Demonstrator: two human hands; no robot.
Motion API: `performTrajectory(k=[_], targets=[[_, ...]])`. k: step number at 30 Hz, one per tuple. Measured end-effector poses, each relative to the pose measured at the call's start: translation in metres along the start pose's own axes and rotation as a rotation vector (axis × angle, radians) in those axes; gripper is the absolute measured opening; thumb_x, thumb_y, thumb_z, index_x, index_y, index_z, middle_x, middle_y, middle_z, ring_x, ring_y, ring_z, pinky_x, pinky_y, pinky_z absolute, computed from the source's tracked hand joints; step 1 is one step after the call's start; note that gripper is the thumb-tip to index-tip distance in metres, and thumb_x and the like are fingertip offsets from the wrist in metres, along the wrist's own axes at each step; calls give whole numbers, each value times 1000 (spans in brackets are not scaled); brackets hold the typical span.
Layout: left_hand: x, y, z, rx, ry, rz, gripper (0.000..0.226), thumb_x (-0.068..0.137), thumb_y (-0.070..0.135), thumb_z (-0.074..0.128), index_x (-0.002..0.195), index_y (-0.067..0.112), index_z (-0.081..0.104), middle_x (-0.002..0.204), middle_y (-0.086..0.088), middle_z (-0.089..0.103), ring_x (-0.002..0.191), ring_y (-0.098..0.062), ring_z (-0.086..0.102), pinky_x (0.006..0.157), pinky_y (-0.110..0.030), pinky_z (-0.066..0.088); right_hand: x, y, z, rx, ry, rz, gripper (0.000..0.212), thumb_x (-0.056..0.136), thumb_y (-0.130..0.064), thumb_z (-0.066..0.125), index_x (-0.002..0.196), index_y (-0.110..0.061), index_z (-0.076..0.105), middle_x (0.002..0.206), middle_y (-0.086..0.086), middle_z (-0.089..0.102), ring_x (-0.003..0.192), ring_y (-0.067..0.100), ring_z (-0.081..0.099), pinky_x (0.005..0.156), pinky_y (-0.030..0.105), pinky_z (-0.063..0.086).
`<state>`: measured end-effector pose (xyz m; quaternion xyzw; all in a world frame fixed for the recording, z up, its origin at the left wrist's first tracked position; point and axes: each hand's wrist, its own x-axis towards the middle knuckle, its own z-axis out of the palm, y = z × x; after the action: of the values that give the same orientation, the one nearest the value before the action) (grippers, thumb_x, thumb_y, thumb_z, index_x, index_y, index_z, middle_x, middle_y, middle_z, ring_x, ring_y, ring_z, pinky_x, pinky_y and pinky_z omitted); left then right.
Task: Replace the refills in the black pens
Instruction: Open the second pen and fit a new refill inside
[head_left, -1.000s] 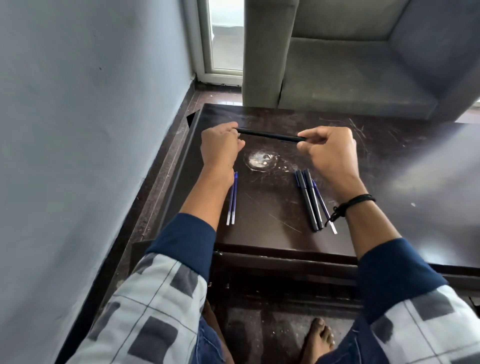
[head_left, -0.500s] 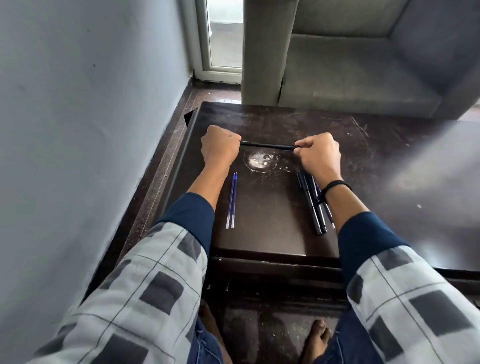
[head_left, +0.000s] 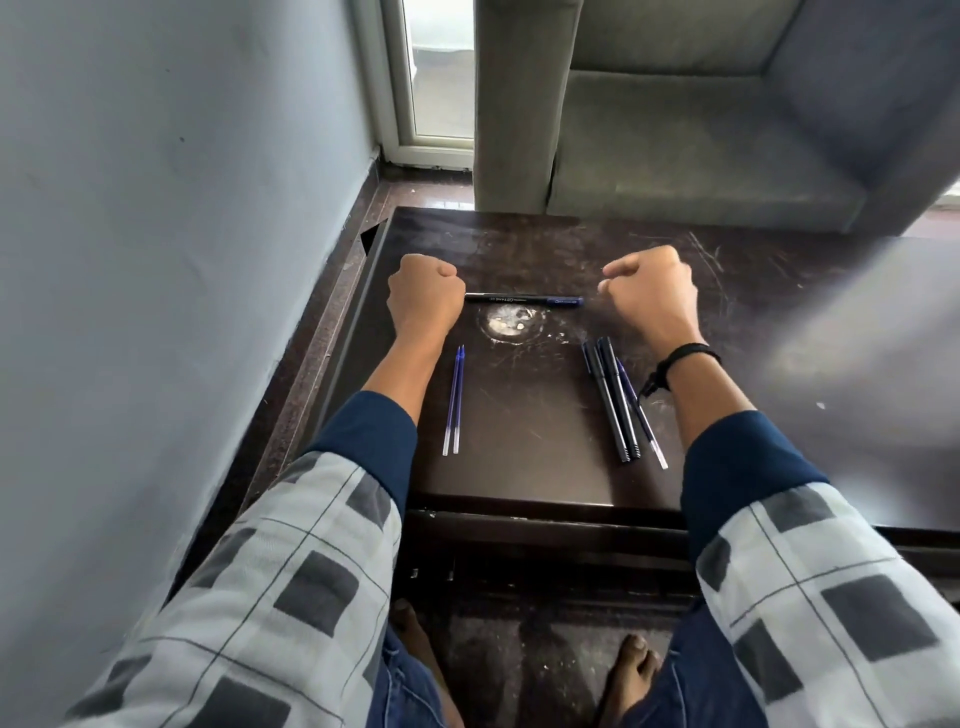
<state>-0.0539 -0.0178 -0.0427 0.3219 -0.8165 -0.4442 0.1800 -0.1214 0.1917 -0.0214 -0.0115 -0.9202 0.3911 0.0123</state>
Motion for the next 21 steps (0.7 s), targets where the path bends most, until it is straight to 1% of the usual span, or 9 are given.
performTrajectory(k=[2, 3, 5, 8, 11, 13, 15, 17, 21], targets=[[-4, 3, -8, -47, 17, 40, 25, 78, 2, 59, 76, 25, 68, 78, 3, 66, 76, -23, 70, 82, -48, 58, -6, -3, -16, 6, 12, -41, 16, 86, -16, 68, 93, -24, 79, 109, 3, 75, 111, 26, 65, 84, 24, 42], [-8, 6, -13, -74, 27, 49, 24, 81, 4, 60, 85, 22, 76, 86, 1, 73, 83, -22, 72, 84, -46, 60, -10, -3, -22, 11, 10, -60, 14, 86, -15, 69, 88, -25, 79, 104, 1, 76, 111, 24, 65, 85, 25, 43], [-19, 14, -22, -137, 41, 79, 23, 84, 7, 62, 98, 17, 78, 98, -1, 76, 90, -21, 73, 86, -42, 59, -22, -2, -32, 17, -9, -69, 12, 86, -17, 72, 84, -26, 78, 100, -1, 76, 111, 22, 63, 84, 26, 42], [-38, 20, -35, -210, 44, 106, 20, 84, 13, 64, 98, 20, 77, 94, 3, 76, 87, -18, 72, 88, -41, 58, -41, 1, -38, -36, -36, -80, 12, 85, -17, 73, 80, -27, 77, 99, 0, 75, 106, 22, 63, 80, 26, 42], [-52, 18, -41, -268, 26, 101, 17, 83, 14, 66, 95, 21, 76, 87, 5, 75, 84, -16, 72, 88, -41, 58, -62, 6, -35, -177, -70, -112, 15, 84, -12, 70, 79, -24, 78, 95, 3, 74, 95, 25, 63, 79, 31, 50], [-59, 16, -43, -268, 19, 104, 17, 85, 12, 66, 97, 19, 76, 86, 4, 74, 84, -16, 72, 88, -40, 59, -75, 12, -30, -286, -91, -128, 13, 81, -13, 68, 81, -23, 77, 93, 6, 75, 92, 32, 67, 79, 35, 55], [-60, 15, -45, -261, 13, 105, 17, 86, 12, 66, 98, 19, 76, 87, 4, 74, 85, -16, 72, 88, -40, 59, -84, 16, -26, -385, -119, -146, 11, 81, -15, 68, 87, -21, 76, 94, 9, 74, 91, 37, 68, 75, 35, 53], [-61, 16, -46, -268, 4, 106, 17, 86, 13, 66, 98, 20, 76, 88, 4, 74, 86, -16, 71, 88, -41, 59, -87, 20, -24, -443, -137, -154, 11, 82, -18, 69, 91, -19, 75, 96, 11, 74, 92, 39, 68, 76, 37, 54], [-59, 19, -46, -294, -10, 100, 17, 84, 13, 66, 96, 20, 76, 86, 2, 74, 85, -17, 71, 87, -42, 59, -87, 22, -25, -490, -156, -168, 9, 82, -20, 72, 91, -17, 74, 98, 13, 73, 93, 40, 68, 77, 38, 55]])
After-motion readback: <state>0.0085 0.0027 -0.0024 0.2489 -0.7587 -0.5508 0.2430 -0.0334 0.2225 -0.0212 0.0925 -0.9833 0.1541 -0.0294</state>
